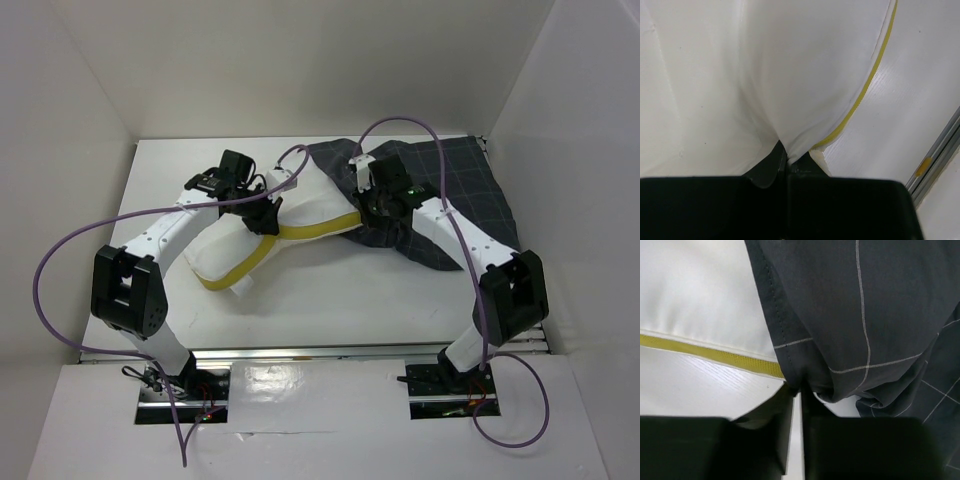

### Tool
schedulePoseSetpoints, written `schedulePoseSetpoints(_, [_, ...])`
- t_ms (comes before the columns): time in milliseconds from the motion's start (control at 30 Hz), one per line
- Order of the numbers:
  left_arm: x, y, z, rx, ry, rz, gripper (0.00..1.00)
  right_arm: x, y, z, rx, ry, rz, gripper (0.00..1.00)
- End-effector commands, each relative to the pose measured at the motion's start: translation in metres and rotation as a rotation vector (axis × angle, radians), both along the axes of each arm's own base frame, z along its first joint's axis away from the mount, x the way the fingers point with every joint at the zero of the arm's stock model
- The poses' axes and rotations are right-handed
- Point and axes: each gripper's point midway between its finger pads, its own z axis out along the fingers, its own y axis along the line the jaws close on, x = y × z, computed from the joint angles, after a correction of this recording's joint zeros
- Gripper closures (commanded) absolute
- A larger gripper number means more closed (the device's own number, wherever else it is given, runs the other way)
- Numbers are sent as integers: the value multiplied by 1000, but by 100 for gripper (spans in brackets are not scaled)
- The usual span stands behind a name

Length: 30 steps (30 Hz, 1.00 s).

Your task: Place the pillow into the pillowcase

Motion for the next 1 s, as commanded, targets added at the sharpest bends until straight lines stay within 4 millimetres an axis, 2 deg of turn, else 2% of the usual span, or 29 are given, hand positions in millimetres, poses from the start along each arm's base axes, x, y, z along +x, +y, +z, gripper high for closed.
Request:
schedulePoseSetpoints(0, [-7, -8, 18, -77, 15, 0, 100, 22, 6, 19, 31, -89, -14, 89])
schedulePoseSetpoints(67, [-7, -8, 18, -77, 15, 0, 100, 23, 6, 18, 22, -86, -7, 100])
schedulePoseSetpoints(233, [-4, -10, 20, -91, 14, 18, 100, 19, 22, 36, 95, -100, 67, 100])
schedulePoseSetpoints(267, [-6, -9, 17, -89, 22, 19, 100, 19, 26, 46, 112, -109, 80, 100])
schedulePoseSetpoints(333, [-5, -11, 14, -97, 41, 39, 100, 8, 43, 56, 157, -87, 149, 100])
schedulePoseSetpoints(367, [-3, -12, 16, -104, 36, 45, 100, 9, 48, 68, 181, -105, 166, 100])
schedulePoseSetpoints(433, [-3, -17, 13, -111, 53, 53, 100, -7, 73, 79, 236, -90, 251, 100])
schedulePoseSetpoints(500, [7, -21, 14, -126, 45, 67, 100, -14, 89, 93, 268, -105, 304, 100])
schedulePoseSetpoints(533, [5, -25, 14, -133, 61, 75, 100, -22, 97, 94, 283, -94, 339, 100])
schedulePoseSetpoints(600, [16, -32, 21, -162, 49, 85, 100, -30, 113, 102, 305, -99, 389, 100])
schedulePoseSetpoints(633, [15, -38, 20, -177, 79, 91, 100, -32, 115, 96, 309, -69, 391, 100])
schedulePoseSetpoints(700, [25, -45, 31, -215, 63, 101, 100, -39, 128, 101, 335, -57, 424, 100])
schedulePoseSetpoints(733, [25, -49, 29, -230, 87, 101, 100, -39, 130, 95, 336, -39, 431, 100])
schedulePoseSetpoints(800, [30, -55, 41, -273, 98, 119, 100, -43, 140, 93, 344, -21, 451, 100])
schedulePoseSetpoints(833, [31, -58, 44, -293, 102, 121, 100, -44, 143, 99, 359, -27, 465, 100])
schedulePoseSetpoints(900, [34, -62, 53, -327, 105, 136, 100, -48, 150, 95, 364, 2, 477, 100])
schedulePoseSetpoints(967, [39, -65, 60, -346, 105, 151, 100, -55, 157, 100, 384, 5, 512, 100])
